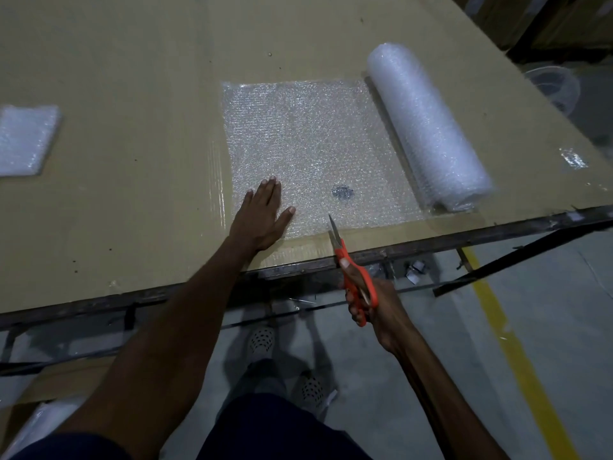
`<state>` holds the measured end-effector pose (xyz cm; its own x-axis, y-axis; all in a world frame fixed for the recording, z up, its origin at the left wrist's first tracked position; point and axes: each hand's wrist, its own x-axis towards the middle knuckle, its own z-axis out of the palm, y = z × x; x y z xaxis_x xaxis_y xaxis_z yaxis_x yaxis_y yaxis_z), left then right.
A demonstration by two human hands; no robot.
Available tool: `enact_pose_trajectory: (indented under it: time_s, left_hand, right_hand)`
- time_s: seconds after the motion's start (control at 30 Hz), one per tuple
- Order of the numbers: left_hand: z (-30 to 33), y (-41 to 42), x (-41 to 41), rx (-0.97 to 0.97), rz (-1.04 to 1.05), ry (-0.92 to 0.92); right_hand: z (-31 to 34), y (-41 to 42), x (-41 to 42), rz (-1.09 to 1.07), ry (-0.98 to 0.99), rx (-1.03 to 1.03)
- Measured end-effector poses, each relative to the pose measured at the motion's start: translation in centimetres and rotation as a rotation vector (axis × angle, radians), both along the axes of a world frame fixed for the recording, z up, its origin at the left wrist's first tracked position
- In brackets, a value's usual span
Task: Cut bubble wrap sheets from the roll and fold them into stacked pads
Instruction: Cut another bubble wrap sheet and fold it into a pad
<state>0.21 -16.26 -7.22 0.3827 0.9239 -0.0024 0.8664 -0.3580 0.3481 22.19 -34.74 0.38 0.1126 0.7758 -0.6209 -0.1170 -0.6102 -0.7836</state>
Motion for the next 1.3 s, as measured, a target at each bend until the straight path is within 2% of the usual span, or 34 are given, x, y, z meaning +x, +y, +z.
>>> enact_pose_trajectory:
  time_s: [0.63,1.3]
  left_hand:
    - [-0.5,0.0,0.1,0.027,0.007,-0.009]
    - [-0.5,-0.1,0.1,0.036,0.015,-0.004]
  right_hand:
    - [-1.9,0.4,-0.1,-0.052,-0.062,0.057]
    - [-1.5,2.6,-0.7,-0.072,-0.062,0.019]
